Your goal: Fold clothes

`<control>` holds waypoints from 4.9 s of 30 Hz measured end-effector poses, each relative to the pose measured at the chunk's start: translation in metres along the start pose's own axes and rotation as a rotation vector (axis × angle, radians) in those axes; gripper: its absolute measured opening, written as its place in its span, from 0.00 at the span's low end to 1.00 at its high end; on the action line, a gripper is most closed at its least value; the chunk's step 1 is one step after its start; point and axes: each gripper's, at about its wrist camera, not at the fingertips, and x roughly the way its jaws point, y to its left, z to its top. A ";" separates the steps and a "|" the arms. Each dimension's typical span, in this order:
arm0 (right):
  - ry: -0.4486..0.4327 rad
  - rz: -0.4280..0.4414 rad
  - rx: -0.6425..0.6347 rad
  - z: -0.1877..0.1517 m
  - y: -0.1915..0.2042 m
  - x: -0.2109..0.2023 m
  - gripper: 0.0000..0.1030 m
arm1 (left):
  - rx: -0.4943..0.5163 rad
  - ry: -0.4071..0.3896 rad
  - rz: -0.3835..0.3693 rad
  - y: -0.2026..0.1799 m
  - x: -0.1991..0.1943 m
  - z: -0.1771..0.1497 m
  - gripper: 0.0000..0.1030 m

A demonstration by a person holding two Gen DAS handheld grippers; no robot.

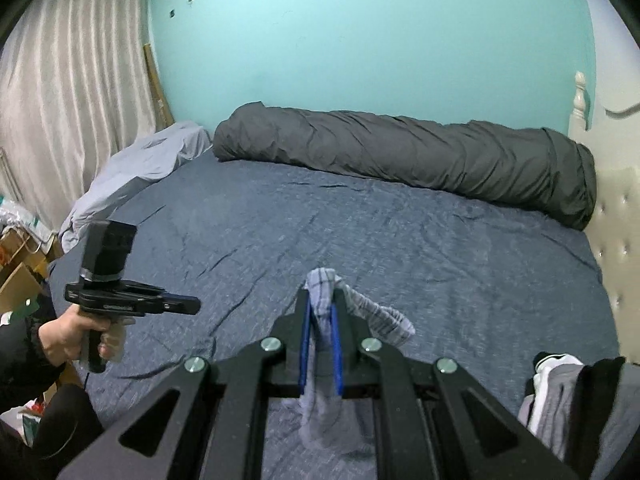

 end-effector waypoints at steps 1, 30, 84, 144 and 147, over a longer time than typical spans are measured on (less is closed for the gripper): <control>0.006 0.000 -0.009 0.000 0.003 -0.004 0.08 | -0.003 0.001 -0.002 -0.001 0.001 -0.003 0.00; 0.328 -0.059 0.084 -0.130 -0.042 0.097 0.08 | -0.105 0.147 0.020 0.030 0.078 -0.078 0.20; 0.166 -0.261 0.284 -0.244 -0.138 0.055 0.08 | 0.130 0.375 -0.062 -0.056 0.270 -0.047 0.14; -0.197 -0.404 0.253 -0.167 -0.137 -0.350 0.08 | 0.534 0.074 -0.192 -0.480 0.123 -0.020 0.14; -0.193 -0.421 0.261 -0.168 -0.151 -0.360 0.08 | 0.538 0.085 -0.204 -0.493 0.136 -0.021 0.14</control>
